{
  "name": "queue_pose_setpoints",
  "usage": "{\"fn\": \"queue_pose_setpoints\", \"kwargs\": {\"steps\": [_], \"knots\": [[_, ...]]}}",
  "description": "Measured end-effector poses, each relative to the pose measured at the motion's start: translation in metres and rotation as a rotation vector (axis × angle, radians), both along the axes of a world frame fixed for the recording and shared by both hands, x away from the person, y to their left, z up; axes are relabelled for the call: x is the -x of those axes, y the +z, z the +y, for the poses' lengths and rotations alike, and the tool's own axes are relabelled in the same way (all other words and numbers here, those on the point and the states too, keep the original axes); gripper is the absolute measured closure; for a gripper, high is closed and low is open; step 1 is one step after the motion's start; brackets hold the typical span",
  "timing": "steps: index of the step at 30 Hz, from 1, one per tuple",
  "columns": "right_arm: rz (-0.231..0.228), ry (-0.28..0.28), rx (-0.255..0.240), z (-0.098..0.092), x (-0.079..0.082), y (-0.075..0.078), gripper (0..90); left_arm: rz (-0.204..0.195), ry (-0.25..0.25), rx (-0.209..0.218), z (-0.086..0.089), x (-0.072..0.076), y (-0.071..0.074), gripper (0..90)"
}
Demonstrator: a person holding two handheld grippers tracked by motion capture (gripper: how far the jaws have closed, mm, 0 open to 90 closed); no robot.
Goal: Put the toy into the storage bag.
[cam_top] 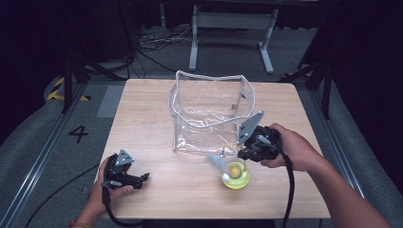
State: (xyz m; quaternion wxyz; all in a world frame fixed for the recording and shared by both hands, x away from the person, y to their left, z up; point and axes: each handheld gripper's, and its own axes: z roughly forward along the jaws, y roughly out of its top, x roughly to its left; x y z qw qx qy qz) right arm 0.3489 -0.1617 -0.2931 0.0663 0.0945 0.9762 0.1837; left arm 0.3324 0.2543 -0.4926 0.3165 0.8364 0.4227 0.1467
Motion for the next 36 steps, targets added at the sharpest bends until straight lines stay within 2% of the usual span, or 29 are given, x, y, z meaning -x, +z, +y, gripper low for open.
{"fn": "queue_pose_setpoints", "kwargs": {"steps": [7, 9, 16, 17, 23, 27, 34, 36], "knots": [[-0.025, -0.068, 0.03, -0.038, 0.0, 0.008, 88.4, -0.001, 0.0, 0.0, 0.0, 0.0, 0.0, 0.8], [-0.031, -0.078, 0.031, -0.041, -0.001, 0.009, 88.4, -0.001, 0.001, 0.001, 0.0, 0.0, 0.0, 0.8], [-0.042, -0.156, 0.038, -0.069, -0.011, 0.015, 88.4, -0.001, 0.0, 0.0, 0.0, 0.0, 0.0, 0.8], [-0.042, -0.156, 0.038, -0.069, -0.011, 0.015, 88.4, -0.001, 0.0, 0.0, 0.0, 0.0, 0.0, 0.8], [-0.055, -0.236, 0.01, -0.09, -0.025, 0.025, 88.4, 0.0, 0.002, 0.003, 0.0, 0.0, 0.0, 0.8], [-0.076, -0.273, 0.016, -0.098, -0.034, 0.032, 88.4, 0.002, 0.001, 0.003, 0.0, 0.0, 0.0, 0.8], [-0.083, -0.319, 0.043, -0.107, -0.053, 0.039, 88.5, -0.001, -0.005, 0.001, 0.0, 0.0, 0.0, 0.7], [-0.08, -0.328, 0.035, -0.11, -0.058, 0.042, 88.5, -0.001, -0.005, 0.001, 0.0, -0.001, 0.0, 0.7]]}}
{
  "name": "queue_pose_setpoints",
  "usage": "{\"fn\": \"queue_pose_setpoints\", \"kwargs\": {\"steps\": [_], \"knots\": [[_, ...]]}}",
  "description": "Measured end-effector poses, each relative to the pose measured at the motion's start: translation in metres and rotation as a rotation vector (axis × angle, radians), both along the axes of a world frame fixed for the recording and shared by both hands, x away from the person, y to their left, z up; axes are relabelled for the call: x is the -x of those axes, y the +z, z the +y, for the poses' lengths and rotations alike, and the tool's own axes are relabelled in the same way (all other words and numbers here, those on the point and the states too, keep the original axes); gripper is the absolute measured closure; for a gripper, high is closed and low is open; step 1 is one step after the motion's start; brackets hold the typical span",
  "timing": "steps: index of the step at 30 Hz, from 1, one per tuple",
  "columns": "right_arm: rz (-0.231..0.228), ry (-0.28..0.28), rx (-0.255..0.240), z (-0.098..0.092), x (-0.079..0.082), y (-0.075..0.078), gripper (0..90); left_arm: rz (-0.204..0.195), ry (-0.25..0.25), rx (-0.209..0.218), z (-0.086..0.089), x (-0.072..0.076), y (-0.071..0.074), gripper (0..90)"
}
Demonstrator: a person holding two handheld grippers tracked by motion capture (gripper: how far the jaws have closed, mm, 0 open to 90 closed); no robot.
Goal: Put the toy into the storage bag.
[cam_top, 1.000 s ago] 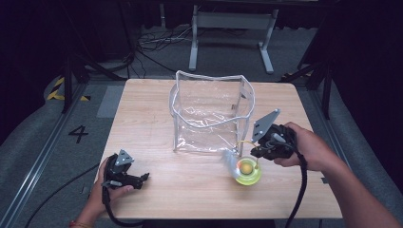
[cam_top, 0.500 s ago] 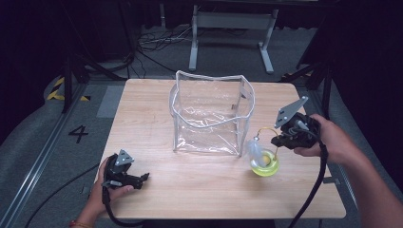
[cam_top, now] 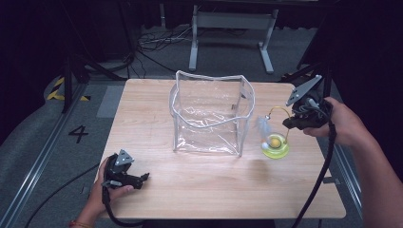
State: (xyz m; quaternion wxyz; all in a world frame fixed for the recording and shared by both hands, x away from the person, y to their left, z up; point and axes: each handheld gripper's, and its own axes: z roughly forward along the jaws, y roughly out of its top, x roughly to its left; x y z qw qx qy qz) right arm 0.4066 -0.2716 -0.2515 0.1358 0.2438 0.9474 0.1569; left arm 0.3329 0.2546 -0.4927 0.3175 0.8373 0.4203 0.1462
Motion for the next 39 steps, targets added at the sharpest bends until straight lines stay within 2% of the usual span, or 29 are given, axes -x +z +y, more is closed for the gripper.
{"fn": "queue_pose_setpoints", "kwargs": {"steps": [5, 12, 20, 25, 31, 39], "knots": [[0.001, -0.008, -0.004, -0.004, -0.008, 0.01, 88.4, 0.0, 0.0, 0.001, 0.0, 0.0, 0.0, 0.7], [-0.011, -0.038, -0.008, -0.008, -0.024, 0.032, 88.4, 0.001, 0.001, 0.002, 0.0, 0.0, 0.0, 0.7], [-0.029, -0.058, 0.007, -0.007, -0.035, 0.051, 88.4, 0.0, 0.0, 0.0, 0.0, 0.0, 0.0, 0.7], [-0.04, -0.057, 0.018, -0.004, -0.04, 0.064, 88.4, 0.002, 0.003, 0.003, 0.0, 0.0, 0.0, 0.7], [-0.068, -0.06, 0.008, 0.002, -0.042, 0.085, 88.4, -0.001, 0.001, 0.0, 0.0, 0.0, 0.0, 0.7], [-0.098, -0.046, 0.016, 0.014, -0.046, 0.101, 88.4, 0.0, 0.001, 0.001, 0.0, 0.0, 0.0, 0.7]]}}
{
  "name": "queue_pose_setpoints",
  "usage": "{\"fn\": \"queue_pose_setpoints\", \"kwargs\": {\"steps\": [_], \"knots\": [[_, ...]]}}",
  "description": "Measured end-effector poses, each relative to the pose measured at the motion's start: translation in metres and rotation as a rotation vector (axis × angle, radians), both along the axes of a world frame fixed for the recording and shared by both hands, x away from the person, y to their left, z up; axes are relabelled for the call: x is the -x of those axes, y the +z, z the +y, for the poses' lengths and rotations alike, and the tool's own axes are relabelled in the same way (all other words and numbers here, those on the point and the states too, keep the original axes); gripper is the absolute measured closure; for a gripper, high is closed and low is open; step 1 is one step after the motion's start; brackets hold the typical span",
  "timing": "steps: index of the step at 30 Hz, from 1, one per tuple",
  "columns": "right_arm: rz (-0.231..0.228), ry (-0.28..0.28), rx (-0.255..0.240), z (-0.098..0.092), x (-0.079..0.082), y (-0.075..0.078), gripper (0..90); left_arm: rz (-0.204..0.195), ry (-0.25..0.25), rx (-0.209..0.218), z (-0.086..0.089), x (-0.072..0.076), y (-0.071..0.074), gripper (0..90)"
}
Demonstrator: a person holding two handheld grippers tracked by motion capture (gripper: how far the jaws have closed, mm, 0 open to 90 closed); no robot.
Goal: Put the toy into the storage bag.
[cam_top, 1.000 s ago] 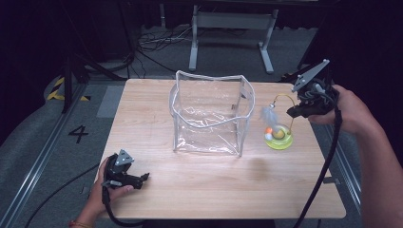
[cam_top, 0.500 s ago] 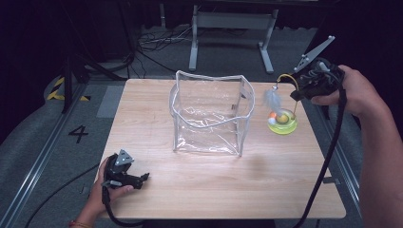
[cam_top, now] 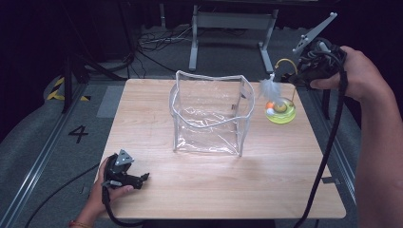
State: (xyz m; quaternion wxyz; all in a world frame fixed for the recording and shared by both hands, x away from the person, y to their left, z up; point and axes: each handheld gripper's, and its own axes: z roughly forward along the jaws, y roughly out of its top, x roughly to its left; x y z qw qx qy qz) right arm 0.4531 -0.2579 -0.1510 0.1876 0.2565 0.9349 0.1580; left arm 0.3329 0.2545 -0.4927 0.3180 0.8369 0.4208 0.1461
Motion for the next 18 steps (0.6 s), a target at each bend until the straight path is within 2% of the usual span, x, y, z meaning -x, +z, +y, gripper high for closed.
{"fn": "queue_pose_setpoints", "kwargs": {"steps": [10, 18], "knots": [[-0.042, 0.006, -0.006, 0.017, -0.002, 0.024, 88.4, 0.001, 0.001, 0.001, 0.0, 0.0, 0.0, 0.7], [-0.067, 0.034, -0.03, 0.033, -0.002, 0.041, 88.3, 0.002, -0.001, 0.0, 0.0, 0.0, 0.0, 0.7]]}}
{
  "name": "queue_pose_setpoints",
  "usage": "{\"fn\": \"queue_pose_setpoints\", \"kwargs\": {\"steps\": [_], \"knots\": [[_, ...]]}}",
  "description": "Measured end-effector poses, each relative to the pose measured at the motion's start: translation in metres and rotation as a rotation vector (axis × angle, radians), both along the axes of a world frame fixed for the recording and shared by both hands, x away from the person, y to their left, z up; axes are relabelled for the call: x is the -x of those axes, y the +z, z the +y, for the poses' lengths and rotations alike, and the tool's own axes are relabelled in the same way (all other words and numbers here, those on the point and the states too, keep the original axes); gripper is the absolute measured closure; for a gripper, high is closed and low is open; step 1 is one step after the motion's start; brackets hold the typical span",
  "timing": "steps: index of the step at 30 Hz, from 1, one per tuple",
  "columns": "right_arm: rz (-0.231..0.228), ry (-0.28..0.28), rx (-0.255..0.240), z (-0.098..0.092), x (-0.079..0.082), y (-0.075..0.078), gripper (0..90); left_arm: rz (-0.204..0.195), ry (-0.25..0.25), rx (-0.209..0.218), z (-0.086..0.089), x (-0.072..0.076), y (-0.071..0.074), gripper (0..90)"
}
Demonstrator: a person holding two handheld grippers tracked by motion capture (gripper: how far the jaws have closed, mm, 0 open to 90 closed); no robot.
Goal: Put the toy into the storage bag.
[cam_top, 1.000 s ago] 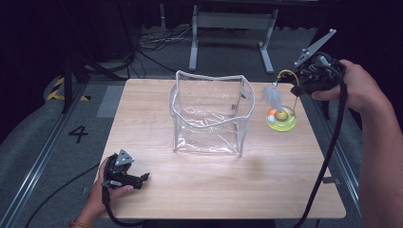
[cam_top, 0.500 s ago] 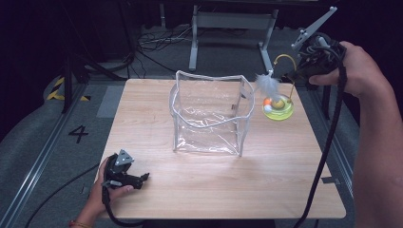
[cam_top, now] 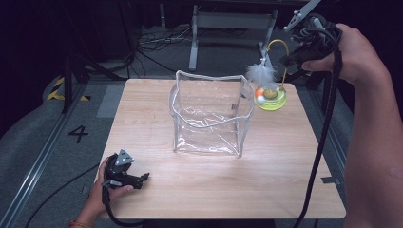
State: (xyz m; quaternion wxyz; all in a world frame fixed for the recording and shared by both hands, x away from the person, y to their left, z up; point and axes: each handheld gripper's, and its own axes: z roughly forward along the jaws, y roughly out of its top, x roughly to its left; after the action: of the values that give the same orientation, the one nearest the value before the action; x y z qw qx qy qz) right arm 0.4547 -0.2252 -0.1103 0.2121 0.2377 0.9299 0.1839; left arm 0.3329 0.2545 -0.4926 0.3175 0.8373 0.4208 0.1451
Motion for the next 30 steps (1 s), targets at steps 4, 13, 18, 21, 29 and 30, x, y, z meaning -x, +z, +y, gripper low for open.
{"fn": "queue_pose_setpoints", "kwargs": {"steps": [4, 13, 18, 21, 29, 30], "knots": [[-0.008, 0.014, -0.017, 0.007, -0.001, 0.003, 88.3, 0.0, 0.001, 0.0, 0.0, 0.0, 0.0, 0.7], [-0.013, 0.043, -0.055, 0.022, -0.006, 0.003, 88.3, -0.001, 0.0, 0.0, 0.0, 0.0, 0.0, 0.7], [-0.007, 0.064, -0.057, 0.039, -0.011, 0.001, 88.3, 0.0, 0.0, 0.0, 0.0, 0.0, 0.0, 0.7], [-0.007, 0.081, -0.058, 0.05, -0.013, -0.002, 88.3, -0.001, 0.0, 0.0, 0.0, 0.0, 0.0, 0.7], [0.008, 0.108, -0.055, 0.07, -0.021, -0.012, 88.3, 0.0, 0.0, 0.0, 0.0, 0.0, 0.0, 0.7], [0.007, 0.107, -0.063, 0.071, -0.022, -0.013, 88.2, 0.0, 0.001, 0.0, 0.0, 0.0, 0.0, 0.7]]}}
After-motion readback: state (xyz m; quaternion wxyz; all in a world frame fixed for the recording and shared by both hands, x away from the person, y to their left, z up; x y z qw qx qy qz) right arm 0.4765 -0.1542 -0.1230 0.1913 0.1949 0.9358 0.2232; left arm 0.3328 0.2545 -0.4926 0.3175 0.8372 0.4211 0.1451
